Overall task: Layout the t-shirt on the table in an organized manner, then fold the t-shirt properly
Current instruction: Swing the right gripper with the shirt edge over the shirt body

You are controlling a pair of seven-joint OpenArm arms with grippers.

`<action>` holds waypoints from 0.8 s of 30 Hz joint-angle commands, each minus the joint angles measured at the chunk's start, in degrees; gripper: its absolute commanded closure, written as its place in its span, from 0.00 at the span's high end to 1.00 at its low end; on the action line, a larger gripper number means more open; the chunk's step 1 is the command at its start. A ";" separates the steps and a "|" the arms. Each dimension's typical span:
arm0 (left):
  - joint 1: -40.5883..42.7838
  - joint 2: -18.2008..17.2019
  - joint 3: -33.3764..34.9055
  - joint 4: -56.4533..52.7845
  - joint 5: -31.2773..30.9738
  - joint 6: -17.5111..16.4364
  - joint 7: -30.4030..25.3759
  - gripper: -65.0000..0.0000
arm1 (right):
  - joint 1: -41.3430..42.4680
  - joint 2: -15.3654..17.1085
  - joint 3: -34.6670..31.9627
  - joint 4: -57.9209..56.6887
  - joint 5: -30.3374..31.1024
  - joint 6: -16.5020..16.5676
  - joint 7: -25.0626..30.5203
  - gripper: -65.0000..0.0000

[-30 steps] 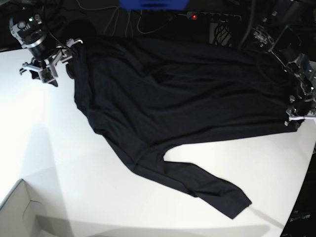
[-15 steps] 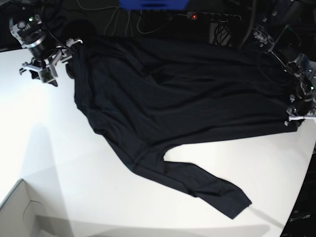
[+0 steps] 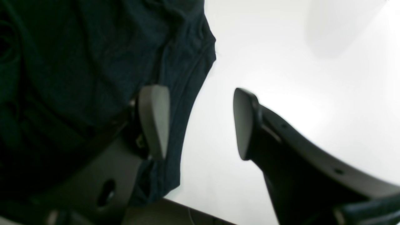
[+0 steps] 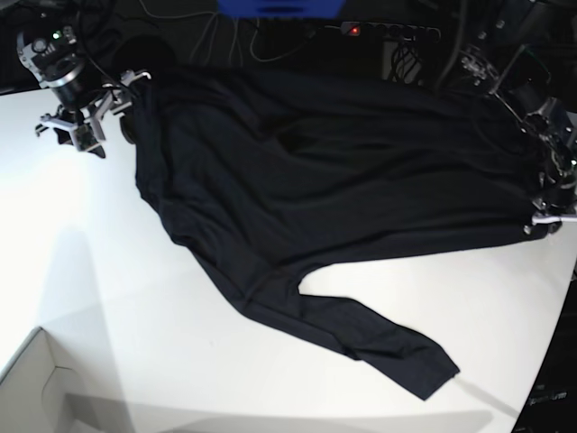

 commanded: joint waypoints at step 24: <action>3.20 1.91 -0.41 12.59 -1.07 -0.27 1.94 0.00 | 18.59 -1.34 -4.22 -5.30 0.78 -0.05 -0.12 0.51</action>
